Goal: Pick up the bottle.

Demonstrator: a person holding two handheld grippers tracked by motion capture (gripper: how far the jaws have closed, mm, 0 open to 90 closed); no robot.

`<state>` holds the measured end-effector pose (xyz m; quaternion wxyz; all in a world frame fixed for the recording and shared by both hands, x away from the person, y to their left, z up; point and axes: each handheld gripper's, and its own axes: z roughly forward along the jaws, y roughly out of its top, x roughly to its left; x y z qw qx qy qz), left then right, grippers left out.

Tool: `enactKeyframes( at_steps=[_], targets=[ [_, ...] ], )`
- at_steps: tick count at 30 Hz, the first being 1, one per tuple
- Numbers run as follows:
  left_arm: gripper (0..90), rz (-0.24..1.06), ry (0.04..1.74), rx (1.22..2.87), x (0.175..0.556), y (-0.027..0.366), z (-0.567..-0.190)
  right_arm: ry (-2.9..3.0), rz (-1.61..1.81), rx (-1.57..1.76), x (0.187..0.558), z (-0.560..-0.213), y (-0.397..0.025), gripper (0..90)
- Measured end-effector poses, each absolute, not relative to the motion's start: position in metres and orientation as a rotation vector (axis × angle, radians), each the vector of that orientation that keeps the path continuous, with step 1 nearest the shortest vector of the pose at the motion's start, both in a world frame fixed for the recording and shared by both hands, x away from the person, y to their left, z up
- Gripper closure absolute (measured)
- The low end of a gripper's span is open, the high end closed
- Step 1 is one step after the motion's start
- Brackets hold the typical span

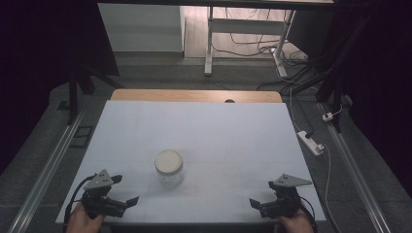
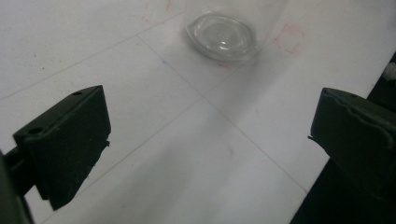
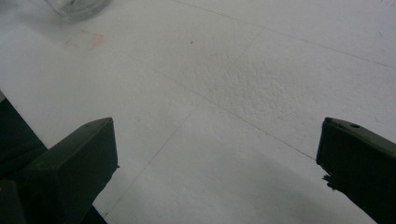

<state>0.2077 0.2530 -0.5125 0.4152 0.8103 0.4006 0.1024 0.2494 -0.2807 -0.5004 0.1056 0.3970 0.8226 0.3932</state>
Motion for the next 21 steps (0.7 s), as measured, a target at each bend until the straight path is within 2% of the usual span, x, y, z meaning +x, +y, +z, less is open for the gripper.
enactKeyframes(
  at_steps=[21],
  targets=[
    [0.0, 0.208, 0.943, 2.048, 0.241, 0.222, -0.513, 2.439, 1.148, 1.168, 0.25, -0.501, -0.28, 0.0]
  ],
)
